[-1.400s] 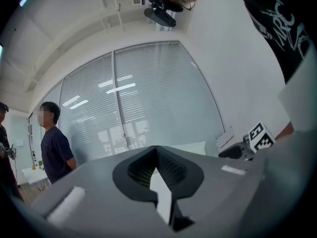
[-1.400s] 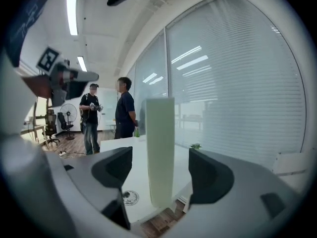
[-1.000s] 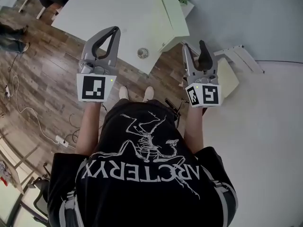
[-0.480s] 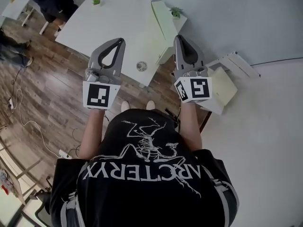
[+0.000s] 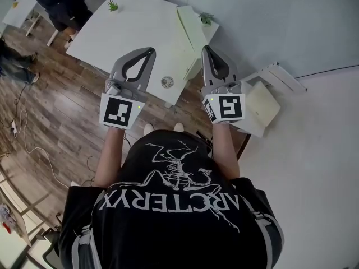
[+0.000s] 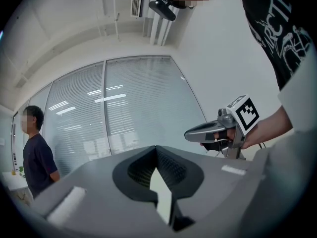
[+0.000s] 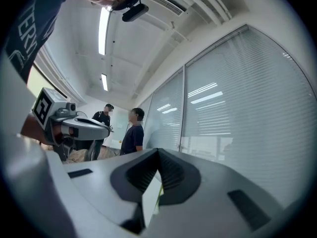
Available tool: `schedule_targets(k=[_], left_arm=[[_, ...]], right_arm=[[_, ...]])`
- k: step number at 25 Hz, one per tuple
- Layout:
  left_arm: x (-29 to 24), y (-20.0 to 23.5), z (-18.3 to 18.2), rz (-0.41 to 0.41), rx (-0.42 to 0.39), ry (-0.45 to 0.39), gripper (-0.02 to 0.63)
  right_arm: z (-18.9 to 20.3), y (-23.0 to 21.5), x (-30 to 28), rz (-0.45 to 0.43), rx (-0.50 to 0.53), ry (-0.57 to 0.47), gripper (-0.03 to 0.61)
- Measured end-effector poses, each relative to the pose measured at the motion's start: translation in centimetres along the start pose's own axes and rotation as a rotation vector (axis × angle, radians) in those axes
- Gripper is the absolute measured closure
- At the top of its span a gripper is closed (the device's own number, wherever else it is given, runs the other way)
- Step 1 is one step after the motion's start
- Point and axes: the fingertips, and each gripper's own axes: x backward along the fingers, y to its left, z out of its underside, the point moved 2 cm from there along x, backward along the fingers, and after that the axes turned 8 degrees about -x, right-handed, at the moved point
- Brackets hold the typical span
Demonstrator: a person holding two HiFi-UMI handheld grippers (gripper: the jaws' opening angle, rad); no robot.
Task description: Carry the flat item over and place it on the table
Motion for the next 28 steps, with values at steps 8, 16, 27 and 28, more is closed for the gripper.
schedule_targets(k=[8, 16, 27, 28], left_arm=[[-0.1, 0.4, 0.1, -0.020, 0.016, 0.001, 0.615], [0.3, 0.7, 0.4, -0.041, 0.022, 0.010, 0.615], [-0.2, 1.3, -0.1, -0.047, -0.036, -0.032, 0.615], [-0.3, 1.3, -0.2, -0.043, -0.057, -0.046, 0.615]], right_arm=[[-1.0, 0.3, 0.0, 0.004, 0.042, -0.026, 0.568], [-0.9, 0.5, 0.0, -0.009, 0.032, -0.016, 0.568], [-1.2, 0.1, 0.3, 0.012, 0.047, -0.018, 0.568], [-1.1, 0.0, 0.3, 0.012, 0.047, -0.017, 0.568]])
